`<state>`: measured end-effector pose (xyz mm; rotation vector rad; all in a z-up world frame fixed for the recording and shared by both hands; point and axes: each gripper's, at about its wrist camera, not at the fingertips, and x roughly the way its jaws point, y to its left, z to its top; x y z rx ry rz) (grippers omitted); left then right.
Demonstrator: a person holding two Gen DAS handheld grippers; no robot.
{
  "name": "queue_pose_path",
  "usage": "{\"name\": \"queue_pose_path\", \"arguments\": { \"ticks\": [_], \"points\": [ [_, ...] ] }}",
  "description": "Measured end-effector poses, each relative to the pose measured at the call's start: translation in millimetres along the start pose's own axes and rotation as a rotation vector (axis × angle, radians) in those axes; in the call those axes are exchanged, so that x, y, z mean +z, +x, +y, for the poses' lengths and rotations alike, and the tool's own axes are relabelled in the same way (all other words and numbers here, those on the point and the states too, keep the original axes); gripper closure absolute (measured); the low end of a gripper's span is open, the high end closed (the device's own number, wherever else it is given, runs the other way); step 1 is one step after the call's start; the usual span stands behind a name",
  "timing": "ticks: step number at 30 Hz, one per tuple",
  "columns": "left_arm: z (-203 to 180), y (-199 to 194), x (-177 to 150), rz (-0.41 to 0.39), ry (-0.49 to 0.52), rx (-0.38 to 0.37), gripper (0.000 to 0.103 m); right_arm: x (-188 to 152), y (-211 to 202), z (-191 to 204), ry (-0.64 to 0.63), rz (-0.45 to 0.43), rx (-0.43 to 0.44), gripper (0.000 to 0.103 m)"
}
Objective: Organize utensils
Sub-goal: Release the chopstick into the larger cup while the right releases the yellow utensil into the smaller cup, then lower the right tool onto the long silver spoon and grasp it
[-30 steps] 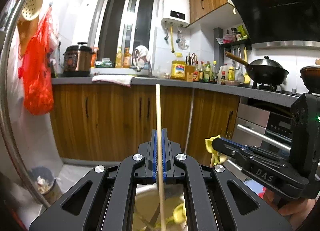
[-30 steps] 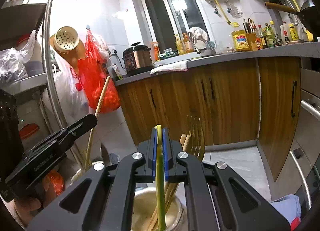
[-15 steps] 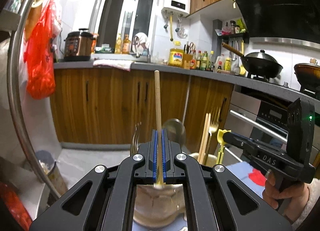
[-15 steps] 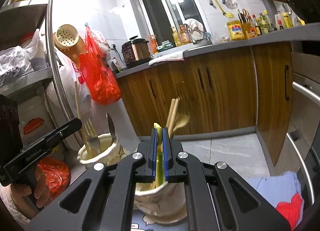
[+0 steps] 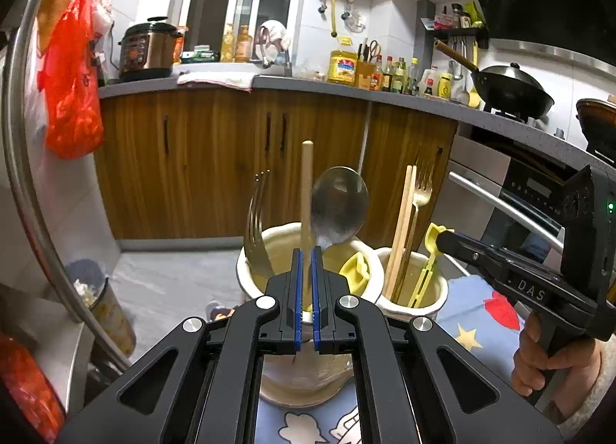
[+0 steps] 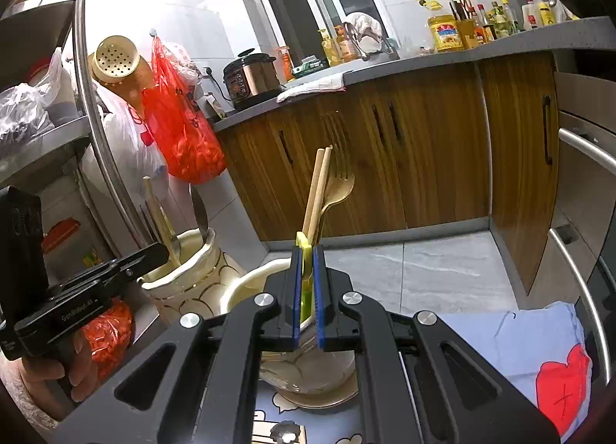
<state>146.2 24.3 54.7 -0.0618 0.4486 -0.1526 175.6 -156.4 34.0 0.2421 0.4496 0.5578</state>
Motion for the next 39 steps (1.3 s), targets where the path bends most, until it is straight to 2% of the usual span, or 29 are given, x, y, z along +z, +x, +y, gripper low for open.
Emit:
{"name": "queue_pose_path", "arguments": {
  "ticks": [11,12,13,15,18,20,21,23,25,26,28,33,39],
  "points": [
    [-1,2,1,0.013,0.011,0.007,0.098,1,0,-3,0.011,0.010,-0.005,0.097],
    [-1,1,2,0.016,0.016,0.008,0.095,1,0,-4,0.011,0.014,-0.005,0.095],
    [-1,1,2,0.019,0.019,0.005,0.088,2,-1,-3,0.011,0.018,-0.006,0.087],
    [-2,-2,2,0.014,0.022,-0.008,0.080,2,0,-2,0.014,0.033,-0.015,0.079],
    [-6,-6,2,0.015,0.031,-0.006,0.080,2,-2,-1,0.016,0.044,-0.012,0.077],
    [-8,-12,2,0.013,0.039,-0.001,0.077,3,-7,1,0.008,0.046,-0.013,0.069],
    [-10,-16,1,0.011,0.043,0.004,0.073,3,-10,2,0.008,0.047,-0.011,0.064],
    [-10,-24,-1,0.012,0.042,0.007,0.063,2,-17,5,-0.006,0.055,-0.010,0.059],
    [-10,-32,-4,0.016,0.039,0.009,0.047,0,-25,8,-0.031,0.067,-0.023,0.049],
    [-11,-35,-6,0.020,0.038,0.009,0.044,-2,-29,10,-0.045,0.080,-0.029,0.046],
    [-10,-42,-14,0.041,0.038,0.011,0.035,-7,-37,12,-0.064,0.102,-0.050,0.034],
    [-15,-47,-40,0.134,0.062,0.039,0.023,-27,-49,7,-0.082,0.178,-0.116,0.018],
    [-15,-48,-76,0.228,0.039,0.039,0.018,-54,-55,-4,-0.053,0.261,-0.141,0.017]
  ]
}}
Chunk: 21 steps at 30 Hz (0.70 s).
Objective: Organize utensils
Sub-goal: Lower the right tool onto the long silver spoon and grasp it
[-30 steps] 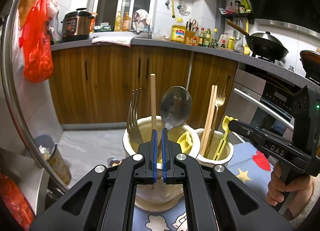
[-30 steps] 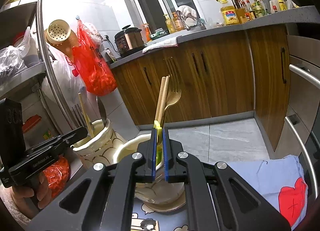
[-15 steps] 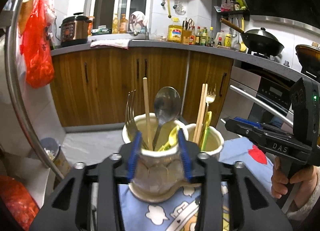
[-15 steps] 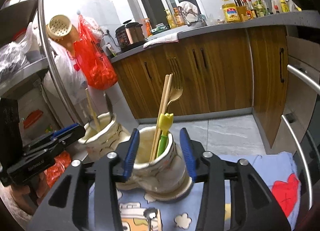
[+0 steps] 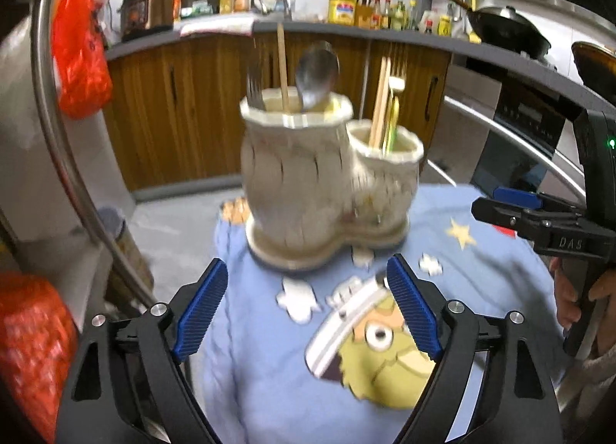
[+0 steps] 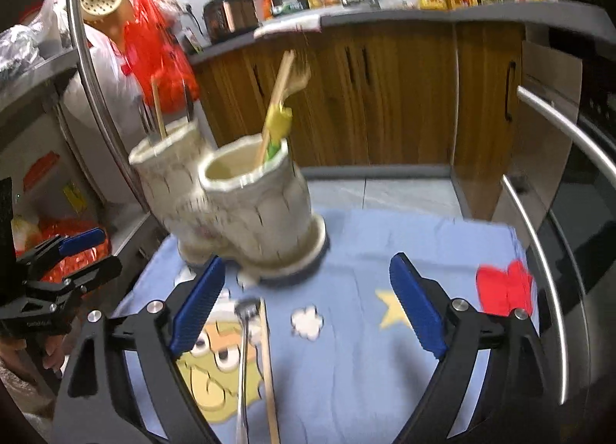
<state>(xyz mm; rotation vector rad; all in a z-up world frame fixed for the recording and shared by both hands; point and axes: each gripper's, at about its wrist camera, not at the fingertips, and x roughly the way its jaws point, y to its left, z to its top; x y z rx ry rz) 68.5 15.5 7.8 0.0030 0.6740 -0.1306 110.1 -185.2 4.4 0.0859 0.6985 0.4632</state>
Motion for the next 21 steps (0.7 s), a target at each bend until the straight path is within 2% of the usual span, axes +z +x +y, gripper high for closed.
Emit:
{"name": "queue_pose_path", "arguments": {
  "ticks": [3,8,11,14,18,21],
  "points": [
    [-2,6,-18,0.035,0.006,0.010,0.018,-14,3,2,-0.003,0.040,0.001,0.017],
    [0,7,-30,0.042,-0.020,0.001,0.018,-30,14,21,-0.050,0.102,0.013,0.017],
    [3,8,-32,0.047,-0.038,-0.017,0.018,-38,21,37,-0.095,0.126,0.022,0.024],
    [6,7,-34,0.041,-0.050,-0.028,0.018,-42,29,51,-0.131,0.144,0.031,0.040],
    [7,10,-39,0.042,-0.051,-0.038,0.018,-47,46,66,-0.165,0.190,0.029,0.068],
    [9,13,-41,0.050,-0.056,-0.048,0.018,-49,59,72,-0.186,0.225,0.005,0.075]
  ]
}}
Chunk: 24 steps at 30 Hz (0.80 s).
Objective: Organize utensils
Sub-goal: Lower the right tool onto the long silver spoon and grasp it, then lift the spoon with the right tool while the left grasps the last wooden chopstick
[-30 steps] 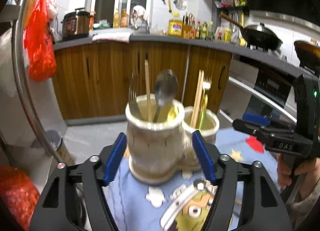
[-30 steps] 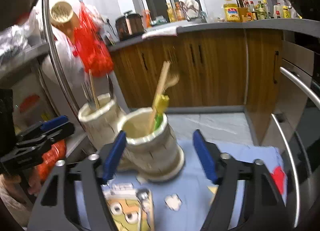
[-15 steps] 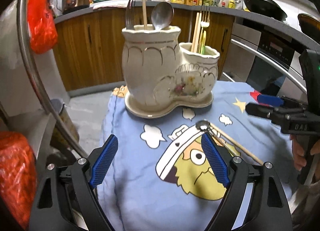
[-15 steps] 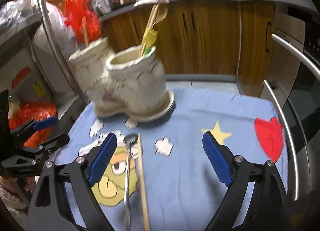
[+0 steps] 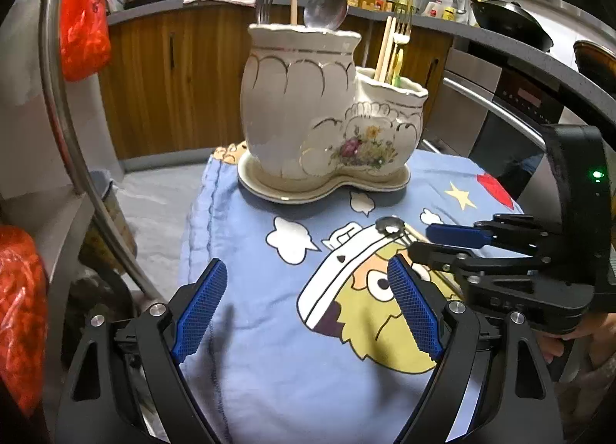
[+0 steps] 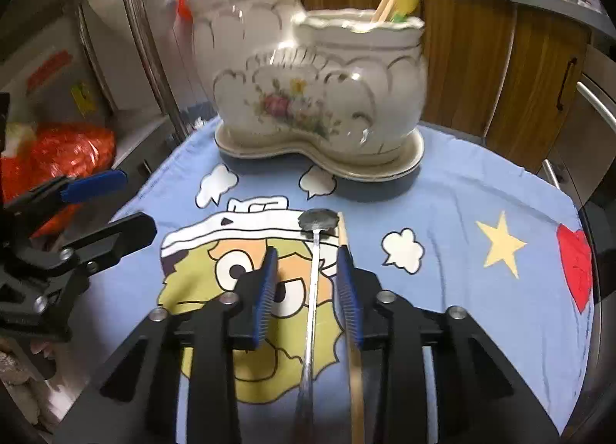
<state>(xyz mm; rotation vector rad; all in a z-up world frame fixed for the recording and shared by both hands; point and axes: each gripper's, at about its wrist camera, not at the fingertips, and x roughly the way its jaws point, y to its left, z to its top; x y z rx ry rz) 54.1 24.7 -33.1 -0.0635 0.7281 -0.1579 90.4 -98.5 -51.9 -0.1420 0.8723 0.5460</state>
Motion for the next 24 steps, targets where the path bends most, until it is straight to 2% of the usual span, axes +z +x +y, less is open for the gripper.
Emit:
{"name": "queue_pose_path", "arguments": {
  "ticks": [4,11,12,13,18,24],
  "points": [
    [0,3,-1,0.003,0.000,-0.015,0.018,4,13,5,-0.006,0.027,-0.025,0.084],
    [-2,5,-2,0.004,0.012,-0.029,0.018,9,23,7,-0.021,0.030,-0.056,0.089],
    [-2,6,-2,0.007,0.011,-0.027,0.018,9,24,9,-0.027,0.029,-0.055,0.097],
    [-1,6,-2,0.009,0.009,-0.026,0.018,8,24,10,-0.033,0.029,-0.050,0.100],
    [-1,8,-2,0.015,0.004,-0.023,0.018,7,20,8,-0.015,0.021,-0.035,0.100],
    [-9,10,0,0.031,0.006,-0.020,0.018,2,-14,-6,0.030,-0.044,-0.012,0.100]
  ]
}}
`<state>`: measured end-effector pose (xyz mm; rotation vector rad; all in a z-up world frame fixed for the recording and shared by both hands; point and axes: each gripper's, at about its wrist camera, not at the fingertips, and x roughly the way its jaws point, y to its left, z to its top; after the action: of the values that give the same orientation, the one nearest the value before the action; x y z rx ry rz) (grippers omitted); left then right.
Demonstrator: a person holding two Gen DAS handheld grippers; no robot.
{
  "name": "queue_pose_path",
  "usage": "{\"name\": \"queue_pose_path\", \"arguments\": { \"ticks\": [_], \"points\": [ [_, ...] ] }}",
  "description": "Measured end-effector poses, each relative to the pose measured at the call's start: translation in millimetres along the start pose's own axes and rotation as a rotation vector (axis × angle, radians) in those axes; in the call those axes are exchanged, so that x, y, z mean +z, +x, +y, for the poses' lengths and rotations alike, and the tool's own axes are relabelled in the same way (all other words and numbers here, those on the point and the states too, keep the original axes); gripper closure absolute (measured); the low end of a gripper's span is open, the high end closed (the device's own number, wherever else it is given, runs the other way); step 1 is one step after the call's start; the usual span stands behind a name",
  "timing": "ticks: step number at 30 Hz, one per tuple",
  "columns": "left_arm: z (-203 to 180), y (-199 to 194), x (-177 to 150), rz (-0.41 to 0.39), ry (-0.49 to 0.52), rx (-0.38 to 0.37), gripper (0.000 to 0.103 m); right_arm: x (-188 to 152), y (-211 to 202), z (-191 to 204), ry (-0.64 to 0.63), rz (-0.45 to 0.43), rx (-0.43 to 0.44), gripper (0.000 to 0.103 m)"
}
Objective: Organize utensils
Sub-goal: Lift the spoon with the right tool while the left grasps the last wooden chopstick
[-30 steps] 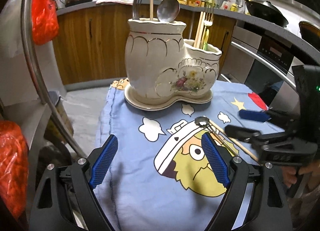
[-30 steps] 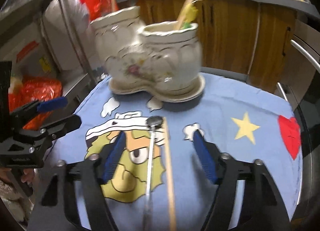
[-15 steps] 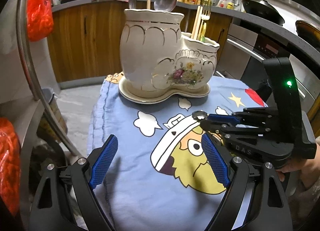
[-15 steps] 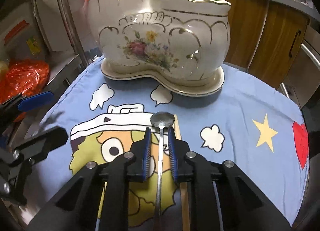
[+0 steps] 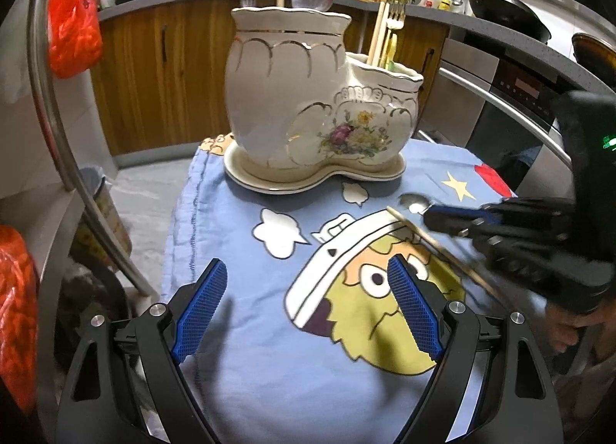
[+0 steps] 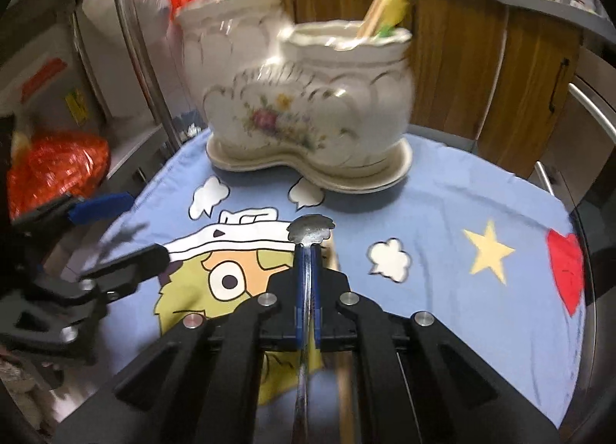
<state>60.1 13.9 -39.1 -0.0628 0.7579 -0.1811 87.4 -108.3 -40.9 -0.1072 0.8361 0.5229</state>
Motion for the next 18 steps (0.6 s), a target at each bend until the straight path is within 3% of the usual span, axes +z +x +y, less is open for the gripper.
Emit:
{"name": "queue_pose_path", "arguments": {
  "ticks": [8,15,18],
  "points": [
    [-40,24,9,0.091,-0.049,-0.082,0.021,-3,-50,-38,0.073,-0.092,-0.019,0.100],
    [-91,55,13,0.186,-0.064,-0.073,0.042,-15,-73,-70,0.119,-0.122,-0.023,0.100],
    [-110,62,11,0.193,-0.021,-0.011,0.049,-21,-76,-78,0.136,-0.129,-0.017,0.100]
  ]
}}
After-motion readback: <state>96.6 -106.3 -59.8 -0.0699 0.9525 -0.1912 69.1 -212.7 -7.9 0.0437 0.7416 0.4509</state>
